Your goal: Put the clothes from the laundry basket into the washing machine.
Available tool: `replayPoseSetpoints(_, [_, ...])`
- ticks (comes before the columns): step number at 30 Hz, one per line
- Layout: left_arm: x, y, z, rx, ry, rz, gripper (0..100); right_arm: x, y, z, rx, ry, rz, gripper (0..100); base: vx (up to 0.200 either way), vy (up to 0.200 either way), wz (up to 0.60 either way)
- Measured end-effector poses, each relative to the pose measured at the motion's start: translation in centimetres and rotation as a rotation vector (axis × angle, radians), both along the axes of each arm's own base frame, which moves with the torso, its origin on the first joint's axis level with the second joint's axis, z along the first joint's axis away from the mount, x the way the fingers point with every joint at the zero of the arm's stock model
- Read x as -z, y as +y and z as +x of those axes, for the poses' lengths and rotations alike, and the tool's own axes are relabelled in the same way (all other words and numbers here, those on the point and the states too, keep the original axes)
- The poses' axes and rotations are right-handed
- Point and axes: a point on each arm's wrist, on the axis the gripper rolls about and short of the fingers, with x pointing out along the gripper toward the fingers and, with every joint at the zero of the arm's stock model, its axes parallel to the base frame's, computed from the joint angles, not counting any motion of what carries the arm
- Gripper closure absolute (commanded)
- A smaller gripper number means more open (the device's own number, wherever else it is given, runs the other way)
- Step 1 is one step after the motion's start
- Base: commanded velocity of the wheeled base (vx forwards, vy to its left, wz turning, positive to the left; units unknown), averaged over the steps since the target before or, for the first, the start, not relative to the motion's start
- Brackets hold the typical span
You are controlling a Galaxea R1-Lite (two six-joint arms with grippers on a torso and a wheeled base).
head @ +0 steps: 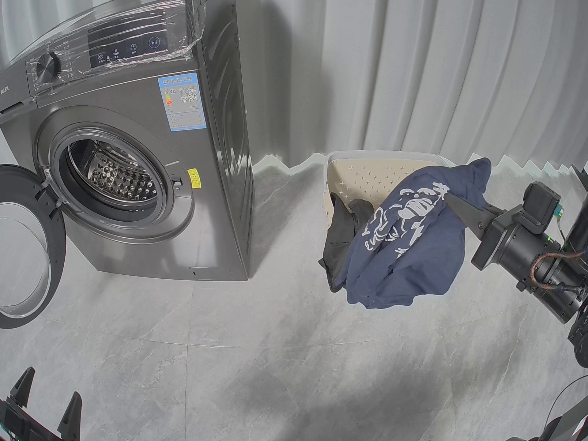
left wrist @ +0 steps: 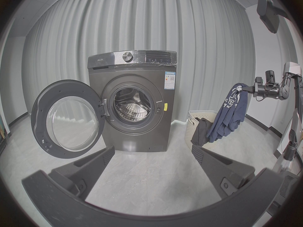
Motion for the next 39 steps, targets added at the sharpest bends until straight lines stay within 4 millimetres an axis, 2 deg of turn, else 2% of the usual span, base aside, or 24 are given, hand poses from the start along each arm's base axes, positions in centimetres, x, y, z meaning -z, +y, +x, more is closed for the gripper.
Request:
replayPoseSetpoints(27, [0.0, 0.0, 0.0, 0.0, 0.0, 0.0, 0, 0.22, -0.05, -0.02, 0.001, 0.008, -0.003, 100, 0.0, 0.2, 0.0])
replayPoseSetpoints(39, [0.0, 0.0, 0.0, 0.0, 0.0, 0.0, 0, 0.28, -0.02, 0.02, 0.001, 0.011, -0.004, 100, 0.0, 0.0, 0.0])
